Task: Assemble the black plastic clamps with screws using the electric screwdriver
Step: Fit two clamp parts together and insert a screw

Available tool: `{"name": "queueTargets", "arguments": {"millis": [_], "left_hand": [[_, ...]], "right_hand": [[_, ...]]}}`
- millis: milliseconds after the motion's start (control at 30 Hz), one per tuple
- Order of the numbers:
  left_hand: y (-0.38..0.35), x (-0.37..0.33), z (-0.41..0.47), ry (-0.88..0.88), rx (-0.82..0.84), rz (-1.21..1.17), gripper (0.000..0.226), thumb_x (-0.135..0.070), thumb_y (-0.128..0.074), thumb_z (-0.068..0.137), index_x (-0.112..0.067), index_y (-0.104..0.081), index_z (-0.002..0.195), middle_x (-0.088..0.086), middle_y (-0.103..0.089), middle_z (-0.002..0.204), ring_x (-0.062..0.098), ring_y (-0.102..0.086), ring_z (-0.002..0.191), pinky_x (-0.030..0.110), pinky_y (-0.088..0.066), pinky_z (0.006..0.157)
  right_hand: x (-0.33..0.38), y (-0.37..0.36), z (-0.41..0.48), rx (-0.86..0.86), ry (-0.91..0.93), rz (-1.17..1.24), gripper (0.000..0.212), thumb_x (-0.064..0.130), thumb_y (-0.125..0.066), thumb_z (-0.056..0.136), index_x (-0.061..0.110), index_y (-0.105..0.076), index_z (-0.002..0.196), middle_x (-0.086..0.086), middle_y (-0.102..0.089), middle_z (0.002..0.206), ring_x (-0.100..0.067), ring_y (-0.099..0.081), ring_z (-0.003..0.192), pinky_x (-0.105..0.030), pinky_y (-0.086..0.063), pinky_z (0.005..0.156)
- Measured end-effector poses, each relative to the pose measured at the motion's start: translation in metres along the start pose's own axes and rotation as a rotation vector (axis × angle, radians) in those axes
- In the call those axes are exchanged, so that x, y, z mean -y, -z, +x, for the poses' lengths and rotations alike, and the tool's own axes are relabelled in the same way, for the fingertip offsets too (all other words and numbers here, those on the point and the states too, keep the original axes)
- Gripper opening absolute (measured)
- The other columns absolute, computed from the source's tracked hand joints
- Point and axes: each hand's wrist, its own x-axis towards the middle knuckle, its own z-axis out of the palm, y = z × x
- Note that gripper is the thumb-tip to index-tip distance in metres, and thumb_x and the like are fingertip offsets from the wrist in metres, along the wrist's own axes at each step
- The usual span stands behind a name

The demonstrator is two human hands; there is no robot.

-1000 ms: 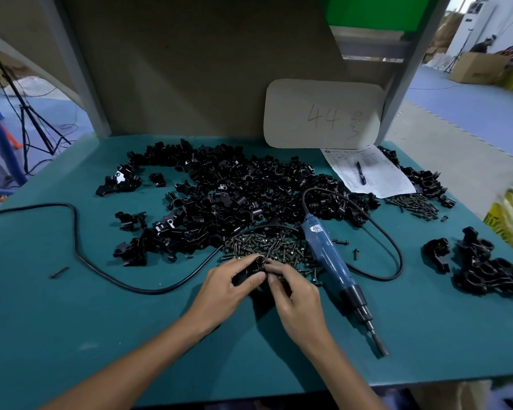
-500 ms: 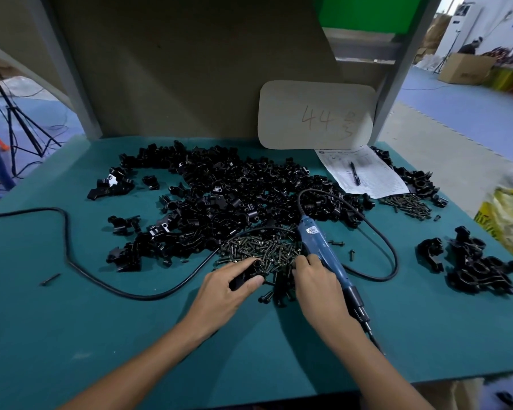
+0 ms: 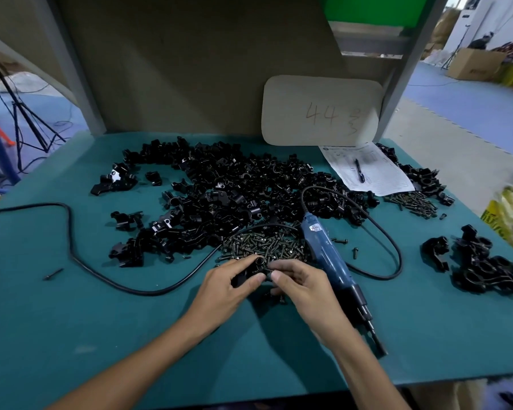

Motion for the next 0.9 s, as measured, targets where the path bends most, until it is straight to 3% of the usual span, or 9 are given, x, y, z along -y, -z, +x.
{"name": "queueTargets", "arguments": {"millis": [200,333,400,533,700,800,900], "left_hand": [[0.001,0.0,0.0,-0.008,0.021,0.014,0.053,-0.053,-0.067,0.09,-0.031,-0.06,0.138,-0.025,-0.059,0.131,-0.014,-0.049,0.125,0.011,-0.038,0.105],[0.001,-0.002,-0.001,-0.003,0.032,0.01,0.048,-0.054,-0.066,0.09,-0.037,-0.062,0.134,-0.035,-0.061,0.122,-0.011,-0.053,0.121,0.011,-0.041,0.102],[0.001,-0.003,-0.002,-0.007,0.034,0.008,0.046,-0.053,-0.066,0.09,-0.038,-0.063,0.133,-0.039,-0.06,0.12,-0.011,-0.054,0.12,0.01,-0.042,0.1],[0.002,-0.004,-0.002,-0.007,0.042,0.034,0.054,-0.055,-0.065,0.09,-0.031,-0.06,0.138,-0.022,-0.061,0.13,-0.012,-0.051,0.123,0.013,-0.042,0.104],[0.003,-0.004,-0.002,-0.005,0.05,0.029,0.052,-0.05,-0.066,0.091,-0.03,-0.06,0.139,-0.017,-0.062,0.131,-0.009,-0.053,0.122,0.019,-0.043,0.106],[0.002,-0.003,-0.002,-0.009,0.036,0.039,0.051,-0.053,-0.066,0.09,-0.034,-0.06,0.138,-0.023,-0.06,0.128,-0.016,-0.05,0.121,0.009,-0.039,0.104],[0.001,-0.002,-0.002,-0.016,0.047,0.054,0.058,-0.061,-0.061,0.088,-0.033,-0.058,0.139,-0.023,-0.059,0.128,-0.016,-0.049,0.121,0.003,-0.035,0.1]], "right_hand": [[0.001,0.011,0.013,0.097,0.002,-0.047,0.017,0.017,-0.066,0.1,0.026,-0.079,0.105,-0.002,-0.077,0.1,-0.02,-0.073,0.093,-0.036,-0.06,0.088],[0.002,0.012,0.017,0.138,-0.01,-0.03,0.022,0.016,-0.068,0.099,0.033,-0.081,0.102,0.002,-0.078,0.103,-0.013,-0.073,0.089,-0.026,-0.058,0.081],[0.001,0.011,0.019,0.131,-0.018,-0.027,0.019,0.015,-0.07,0.097,0.03,-0.081,0.102,0.0,-0.078,0.101,-0.014,-0.073,0.086,-0.027,-0.059,0.08],[-0.002,0.009,0.025,0.07,-0.041,-0.018,0.002,0.019,-0.076,0.092,0.02,-0.078,0.094,-0.004,-0.076,0.086,-0.018,-0.072,0.075,-0.027,-0.058,0.071],[-0.004,0.005,0.028,0.092,-0.012,-0.317,0.021,0.038,-0.067,0.098,0.022,-0.071,0.086,0.005,-0.07,0.072,-0.011,-0.065,0.06,-0.027,-0.054,0.059],[0.001,0.013,0.03,0.189,0.053,-0.471,0.014,0.035,-0.059,0.103,0.029,-0.068,0.094,0.006,-0.07,0.08,-0.007,-0.066,0.072,-0.026,-0.056,0.066],[0.005,0.016,0.031,0.256,0.103,-0.62,0.016,0.036,-0.053,0.106,0.027,-0.063,0.099,0.009,-0.064,0.077,0.003,-0.056,0.068,-0.019,-0.044,0.063]]}}
